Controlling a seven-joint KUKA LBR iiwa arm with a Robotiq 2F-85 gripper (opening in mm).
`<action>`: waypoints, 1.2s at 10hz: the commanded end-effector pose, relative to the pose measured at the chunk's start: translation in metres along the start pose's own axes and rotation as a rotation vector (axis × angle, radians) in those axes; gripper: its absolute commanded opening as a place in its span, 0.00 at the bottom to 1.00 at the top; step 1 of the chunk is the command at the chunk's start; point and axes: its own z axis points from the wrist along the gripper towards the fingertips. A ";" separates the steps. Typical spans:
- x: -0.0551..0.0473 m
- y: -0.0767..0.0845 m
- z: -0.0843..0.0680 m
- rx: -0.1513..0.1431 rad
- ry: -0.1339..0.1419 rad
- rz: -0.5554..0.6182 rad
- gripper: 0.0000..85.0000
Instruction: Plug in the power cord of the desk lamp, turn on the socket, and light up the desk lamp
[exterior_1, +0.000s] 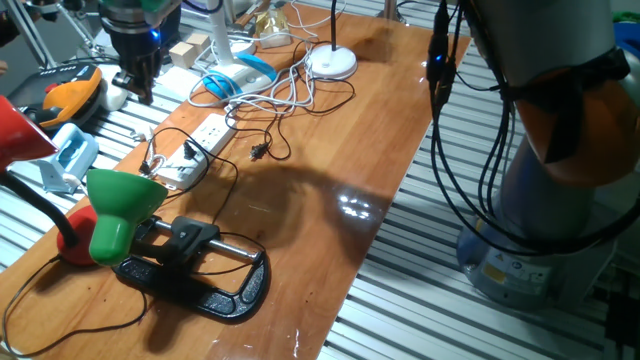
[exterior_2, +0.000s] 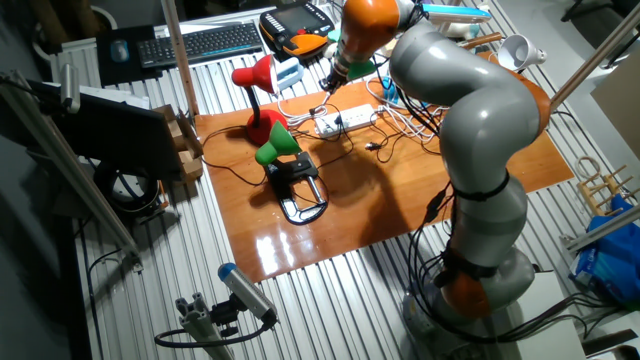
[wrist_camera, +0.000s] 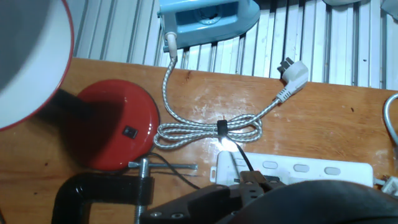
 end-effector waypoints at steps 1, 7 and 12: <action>0.000 0.000 0.000 0.001 0.025 -0.007 0.00; -0.010 0.005 0.008 -0.010 0.014 -0.002 0.00; -0.020 0.011 0.022 -0.028 0.015 -0.004 0.00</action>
